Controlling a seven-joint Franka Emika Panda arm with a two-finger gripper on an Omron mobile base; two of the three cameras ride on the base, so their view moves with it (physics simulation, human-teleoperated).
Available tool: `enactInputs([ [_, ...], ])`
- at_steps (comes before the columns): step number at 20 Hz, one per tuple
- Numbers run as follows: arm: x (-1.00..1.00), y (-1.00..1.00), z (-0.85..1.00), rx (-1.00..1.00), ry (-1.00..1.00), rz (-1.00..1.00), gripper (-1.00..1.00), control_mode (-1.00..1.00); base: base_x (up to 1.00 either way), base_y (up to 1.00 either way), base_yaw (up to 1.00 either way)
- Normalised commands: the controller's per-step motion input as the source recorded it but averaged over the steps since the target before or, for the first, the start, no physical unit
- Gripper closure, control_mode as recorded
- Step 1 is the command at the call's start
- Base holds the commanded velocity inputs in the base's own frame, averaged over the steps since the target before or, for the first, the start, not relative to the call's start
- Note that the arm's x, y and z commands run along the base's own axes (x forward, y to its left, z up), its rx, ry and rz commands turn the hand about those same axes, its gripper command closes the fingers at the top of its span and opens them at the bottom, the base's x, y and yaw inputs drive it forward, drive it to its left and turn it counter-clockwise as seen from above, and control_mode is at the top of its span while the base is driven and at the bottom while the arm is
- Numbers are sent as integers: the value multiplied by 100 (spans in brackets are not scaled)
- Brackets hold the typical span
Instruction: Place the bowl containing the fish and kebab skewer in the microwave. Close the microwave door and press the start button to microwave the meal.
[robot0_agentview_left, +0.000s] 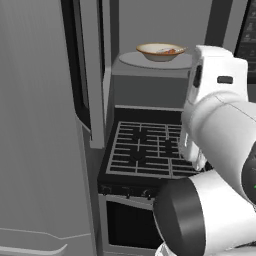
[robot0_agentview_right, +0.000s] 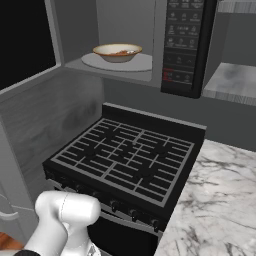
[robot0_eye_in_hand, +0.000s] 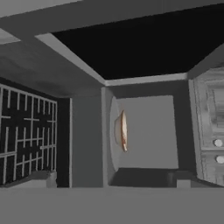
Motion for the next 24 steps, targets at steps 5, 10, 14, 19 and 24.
enactInputs([
  [5, -36, 67, 0, -27, -2, 2, -100, -100, 0, 0, 0],
  [10, -20, 62, 0, -20, 0, 1, -100, -100, 0, 0, 0],
  [14, -2, 51, 0, -10, 0, 0, -100, -100, 0, 0, 0],
  [19, 0, 65, -7, -15, 0, 0, -100, -100, 0, 0, 0],
  [24, 1, 56, -16, -12, 0, 0, -100, -100, 0, 0, 0],
])
